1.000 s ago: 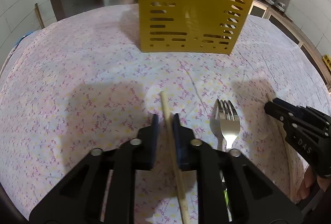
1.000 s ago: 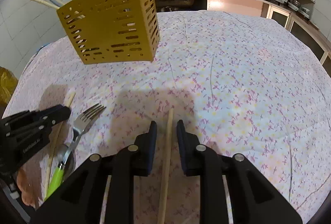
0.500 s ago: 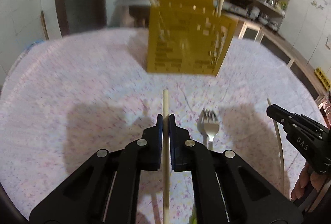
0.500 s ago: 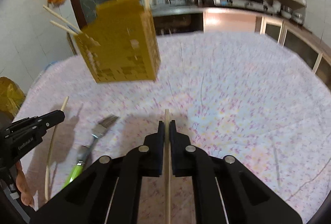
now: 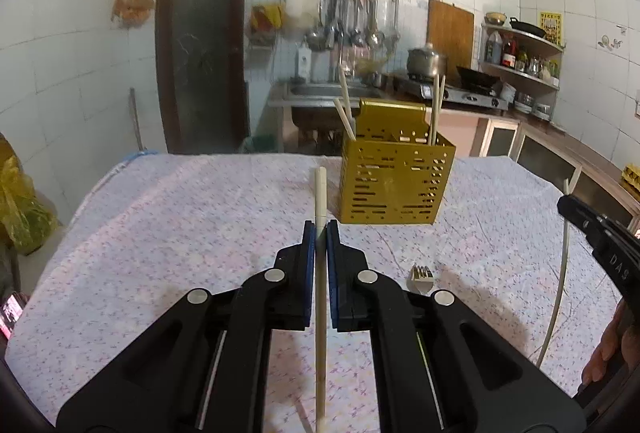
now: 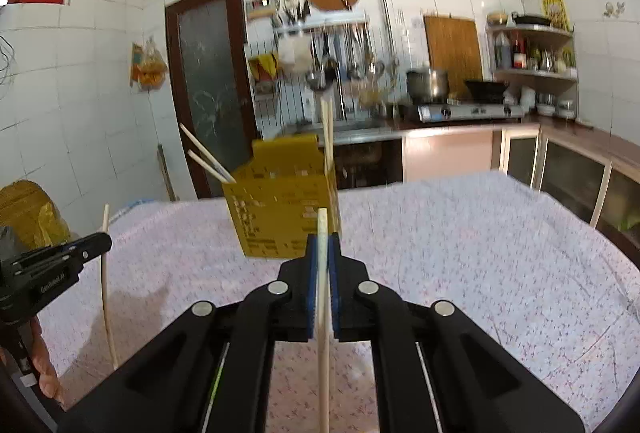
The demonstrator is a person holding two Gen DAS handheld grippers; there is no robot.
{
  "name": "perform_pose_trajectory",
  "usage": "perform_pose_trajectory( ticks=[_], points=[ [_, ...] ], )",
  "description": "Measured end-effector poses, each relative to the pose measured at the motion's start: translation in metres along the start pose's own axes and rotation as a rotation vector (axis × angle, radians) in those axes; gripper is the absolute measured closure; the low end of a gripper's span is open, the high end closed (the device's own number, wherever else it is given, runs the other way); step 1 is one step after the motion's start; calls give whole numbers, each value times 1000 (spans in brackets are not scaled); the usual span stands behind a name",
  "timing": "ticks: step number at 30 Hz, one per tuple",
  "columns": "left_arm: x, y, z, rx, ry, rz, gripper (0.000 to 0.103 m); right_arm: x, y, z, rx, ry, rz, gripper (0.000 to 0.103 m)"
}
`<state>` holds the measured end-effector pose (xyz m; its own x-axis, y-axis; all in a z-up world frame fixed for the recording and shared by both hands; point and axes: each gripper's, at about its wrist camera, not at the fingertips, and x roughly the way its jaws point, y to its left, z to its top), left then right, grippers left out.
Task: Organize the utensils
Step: 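Carry both held chopsticks up over the yellow holder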
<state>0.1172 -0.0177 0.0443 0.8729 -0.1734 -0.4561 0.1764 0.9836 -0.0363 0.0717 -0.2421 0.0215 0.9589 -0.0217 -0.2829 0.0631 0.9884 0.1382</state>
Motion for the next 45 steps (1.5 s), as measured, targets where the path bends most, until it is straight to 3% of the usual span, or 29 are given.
perform_pose_trajectory(
  ticks=[12, 21, 35, 45],
  points=[
    [-24, 2, -5, -13, -83, 19, 98, -26, 13, 3, -35, -127, 5, 97],
    [-33, -10, 20, 6, -131, -30, 98, -32, 10, 28, -37, -189, 4, 97],
    [-22, -50, 120, 54, -274, -150, 98, -1, -9, 112, 16, -269, 11, 97],
    [46, -59, 189, 8, -312, -169, 98, 60, -6, 179, 37, -340, 45, 97]
  ],
)
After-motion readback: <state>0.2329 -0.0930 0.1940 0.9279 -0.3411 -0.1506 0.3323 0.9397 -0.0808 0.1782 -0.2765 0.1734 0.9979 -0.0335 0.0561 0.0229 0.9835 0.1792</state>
